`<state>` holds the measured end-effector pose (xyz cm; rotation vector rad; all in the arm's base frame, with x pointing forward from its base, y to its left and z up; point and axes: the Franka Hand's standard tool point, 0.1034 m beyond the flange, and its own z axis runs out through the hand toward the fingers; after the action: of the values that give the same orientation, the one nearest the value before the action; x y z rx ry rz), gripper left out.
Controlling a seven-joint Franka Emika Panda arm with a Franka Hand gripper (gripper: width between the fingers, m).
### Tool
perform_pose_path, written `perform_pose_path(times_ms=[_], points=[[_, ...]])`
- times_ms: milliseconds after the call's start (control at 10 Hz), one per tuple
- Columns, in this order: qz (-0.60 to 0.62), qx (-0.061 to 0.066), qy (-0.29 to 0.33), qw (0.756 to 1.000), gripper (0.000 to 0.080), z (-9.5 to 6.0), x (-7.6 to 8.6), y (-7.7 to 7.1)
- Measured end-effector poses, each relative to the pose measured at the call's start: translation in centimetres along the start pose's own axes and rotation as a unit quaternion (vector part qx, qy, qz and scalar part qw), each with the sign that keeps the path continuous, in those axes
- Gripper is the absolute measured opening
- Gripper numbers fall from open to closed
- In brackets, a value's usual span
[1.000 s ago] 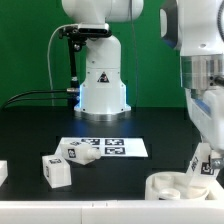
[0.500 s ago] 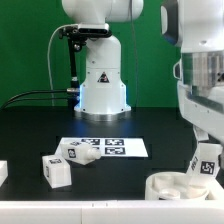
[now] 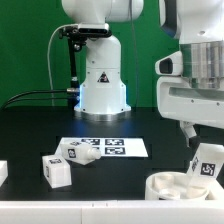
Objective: Assemble stool
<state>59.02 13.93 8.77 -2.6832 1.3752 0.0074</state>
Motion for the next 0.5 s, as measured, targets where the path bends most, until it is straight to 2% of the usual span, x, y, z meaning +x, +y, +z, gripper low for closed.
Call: perform_pose_path(times_ms=[100,200,400,500], points=[[-0.063,-0.003,0.001,0.998,0.0649,-0.1,0.0,0.0],[-0.166,-0.015,0.001,0.986,0.0649,-0.5,-0.3,0.2],[-0.358,-0.021,0.004,0.933,0.0649,-1.1,0.0,0.1],[-0.386,-0.021,0.004,0.922,0.0649,-1.0,0.4,0.4]])
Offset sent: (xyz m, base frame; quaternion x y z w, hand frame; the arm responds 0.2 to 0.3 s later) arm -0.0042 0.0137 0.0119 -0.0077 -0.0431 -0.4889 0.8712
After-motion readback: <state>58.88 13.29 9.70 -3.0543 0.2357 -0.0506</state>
